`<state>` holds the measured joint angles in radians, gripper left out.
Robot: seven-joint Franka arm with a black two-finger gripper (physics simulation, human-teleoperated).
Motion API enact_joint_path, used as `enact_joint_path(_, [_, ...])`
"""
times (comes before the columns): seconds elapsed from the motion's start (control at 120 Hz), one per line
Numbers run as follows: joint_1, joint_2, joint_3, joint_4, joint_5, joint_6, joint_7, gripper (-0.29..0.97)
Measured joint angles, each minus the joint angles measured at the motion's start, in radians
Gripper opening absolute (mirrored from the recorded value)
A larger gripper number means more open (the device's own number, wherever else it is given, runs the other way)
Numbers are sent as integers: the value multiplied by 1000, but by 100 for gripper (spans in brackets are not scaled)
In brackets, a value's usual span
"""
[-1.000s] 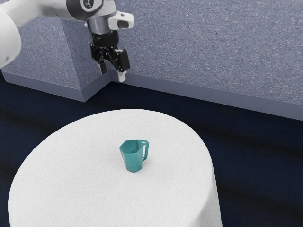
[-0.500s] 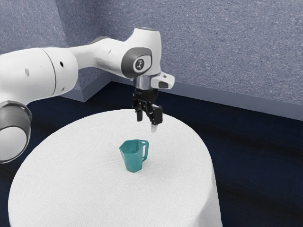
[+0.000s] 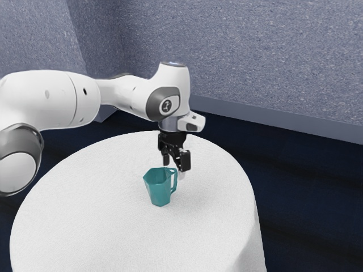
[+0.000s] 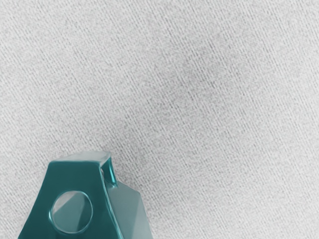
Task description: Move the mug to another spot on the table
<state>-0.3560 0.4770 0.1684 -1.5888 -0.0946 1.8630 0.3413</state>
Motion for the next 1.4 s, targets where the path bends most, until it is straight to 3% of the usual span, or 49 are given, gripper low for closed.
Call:
enact_joint_path(0.492, [0,-1,27,-78,0,167,104,68])
enact_joint_path(1.4, [0,13,36,-142,-12,243,188,68])
